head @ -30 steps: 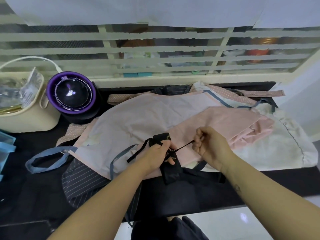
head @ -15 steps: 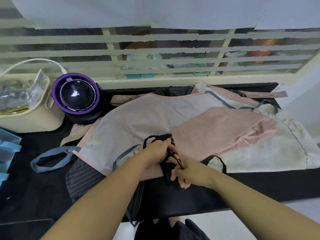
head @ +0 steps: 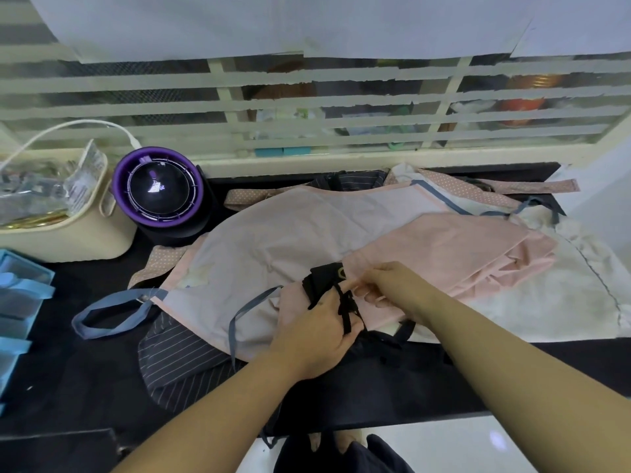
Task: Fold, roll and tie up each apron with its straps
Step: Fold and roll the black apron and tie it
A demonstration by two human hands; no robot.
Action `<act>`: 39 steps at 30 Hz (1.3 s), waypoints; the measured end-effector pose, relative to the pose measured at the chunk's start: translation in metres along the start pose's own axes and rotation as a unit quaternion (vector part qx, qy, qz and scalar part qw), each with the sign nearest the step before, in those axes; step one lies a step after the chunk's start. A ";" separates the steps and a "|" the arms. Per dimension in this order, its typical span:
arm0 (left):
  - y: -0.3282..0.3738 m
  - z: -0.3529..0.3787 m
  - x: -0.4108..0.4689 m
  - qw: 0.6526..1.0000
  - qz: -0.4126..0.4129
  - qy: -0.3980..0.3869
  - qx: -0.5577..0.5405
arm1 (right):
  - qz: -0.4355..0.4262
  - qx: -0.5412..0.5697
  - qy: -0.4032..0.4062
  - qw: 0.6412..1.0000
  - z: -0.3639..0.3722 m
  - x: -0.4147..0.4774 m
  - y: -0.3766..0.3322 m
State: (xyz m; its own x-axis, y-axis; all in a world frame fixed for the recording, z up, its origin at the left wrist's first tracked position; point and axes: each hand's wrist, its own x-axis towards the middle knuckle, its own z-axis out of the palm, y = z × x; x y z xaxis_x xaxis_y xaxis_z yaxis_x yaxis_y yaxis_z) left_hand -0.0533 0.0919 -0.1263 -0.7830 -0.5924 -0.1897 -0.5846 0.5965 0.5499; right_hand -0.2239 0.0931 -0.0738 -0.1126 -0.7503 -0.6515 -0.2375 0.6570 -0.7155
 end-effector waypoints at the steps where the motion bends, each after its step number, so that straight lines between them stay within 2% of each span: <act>1: 0.000 0.001 -0.002 1.000 -0.001 0.010 0.014 | 0.008 -0.009 -0.019 1.000 -0.001 0.002 0.002; 5: 0.010 0.000 0.000 0.999 0.011 0.029 0.022 | -0.007 -0.015 -0.125 0.992 0.008 0.002 0.006; 7: 0.013 -0.005 0.000 1.000 0.009 0.026 -0.001 | -0.010 0.013 -0.123 0.992 0.013 0.001 0.006; 9: 0.011 -0.005 -0.004 0.999 -0.001 0.040 -0.033 | 0.006 0.115 -0.078 0.990 0.013 0.003 0.008; 10: 0.009 -0.005 -0.007 0.998 -0.008 0.054 -0.037 | 0.026 0.211 -0.042 0.976 0.009 0.005 0.010; 12: 0.005 -0.004 -0.012 0.997 -0.022 0.068 -0.037 | 0.064 0.407 0.024 0.911 -0.006 0.009 0.013; 14: 0.002 0.000 -0.017 0.995 -0.026 0.082 -0.048 | 0.071 0.479 0.054 0.873 -0.020 0.010 0.018; 15: 0.000 0.003 -0.018 0.992 -0.030 0.109 -0.058 | 0.070 0.482 0.049 0.872 -0.024 0.011 0.022; 16: 0.000 0.005 -0.019 0.985 -0.047 0.145 -0.080 | 0.063 0.461 0.038 0.885 -0.025 0.011 0.025; 17: -0.002 0.007 -0.020 0.974 -0.068 0.185 -0.113 | 0.047 0.393 0.035 0.918 -0.025 0.010 0.028; 18: -0.004 0.010 -0.020 0.959 -0.091 0.220 -0.154 | 0.015 0.267 0.049 0.962 -0.024 0.011 0.032; 19: -0.007 0.014 -0.021 0.942 -0.108 0.250 -0.198 | -0.023 0.098 0.076 0.992 -0.024 0.011 0.036; 20: -0.010 0.017 -0.022 0.928 -0.127 0.263 -0.230 | -0.058 -0.064 0.106 0.991 -0.026 0.012 0.039; 21: -0.013 0.020 -0.023 0.924 -0.147 0.259 -0.241 | -0.080 -0.176 0.124 0.973 -0.027 0.012 0.042; 22: -0.016 0.021 -0.024 0.926 -0.170 0.243 -0.236 | -0.093 -0.224 0.128 0.962 -0.030 0.012 0.043; 26: -0.020 0.012 -0.020 0.949 -0.236 0.141 -0.154 | -0.108 -0.288 0.113 0.945 -0.035 0.013 0.046; 30: -0.010 -0.018 -0.008 0.927 -0.269 0.113 -0.236 | -0.134 -0.321 0.054 0.936 -0.031 0.010 0.041; 34: 0.004 -0.031 0.010 0.873 -0.280 0.140 -0.374 | -0.145 -0.376 -0.001 0.915 -0.025 0.014 0.038; 36: 0.011 -0.030 0.019 0.832 -0.275 0.147 -0.459 | -0.123 -0.334 -0.010 0.935 -0.023 0.013 0.033; 39: 0.016 -0.021 0.028 0.767 -0.283 0.130 -0.561 | -0.080 -0.181 -0.021 0.980 -0.019 0.010 0.029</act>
State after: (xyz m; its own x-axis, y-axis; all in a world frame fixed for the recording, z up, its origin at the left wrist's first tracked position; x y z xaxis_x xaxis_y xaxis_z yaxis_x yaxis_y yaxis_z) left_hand -0.0805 0.0734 -0.1055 -0.3175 -0.7600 -0.5670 -0.1503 -0.5501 0.8215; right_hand -0.2503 0.1033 -0.0966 -0.0082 -0.8323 -0.5543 -0.5768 0.4568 -0.6772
